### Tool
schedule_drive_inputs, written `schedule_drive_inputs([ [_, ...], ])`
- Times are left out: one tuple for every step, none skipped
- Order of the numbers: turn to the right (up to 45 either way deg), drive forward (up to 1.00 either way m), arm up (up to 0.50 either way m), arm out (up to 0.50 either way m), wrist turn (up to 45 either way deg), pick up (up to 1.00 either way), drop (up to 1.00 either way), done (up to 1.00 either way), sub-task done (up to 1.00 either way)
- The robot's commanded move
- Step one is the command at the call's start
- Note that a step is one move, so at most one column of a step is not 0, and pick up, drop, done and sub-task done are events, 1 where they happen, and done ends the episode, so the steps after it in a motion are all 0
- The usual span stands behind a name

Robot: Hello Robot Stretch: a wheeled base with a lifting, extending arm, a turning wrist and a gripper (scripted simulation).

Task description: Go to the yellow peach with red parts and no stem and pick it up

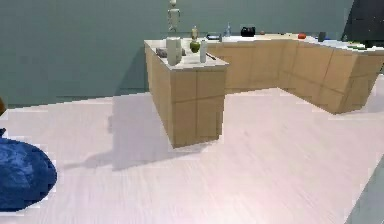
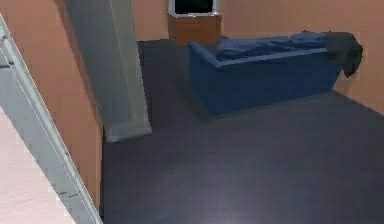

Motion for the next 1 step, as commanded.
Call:
schedule_drive_inputs([
  [0.0,0.6,0.0,0.0,0.0,0.0,0.0,0.0,0.0],
])
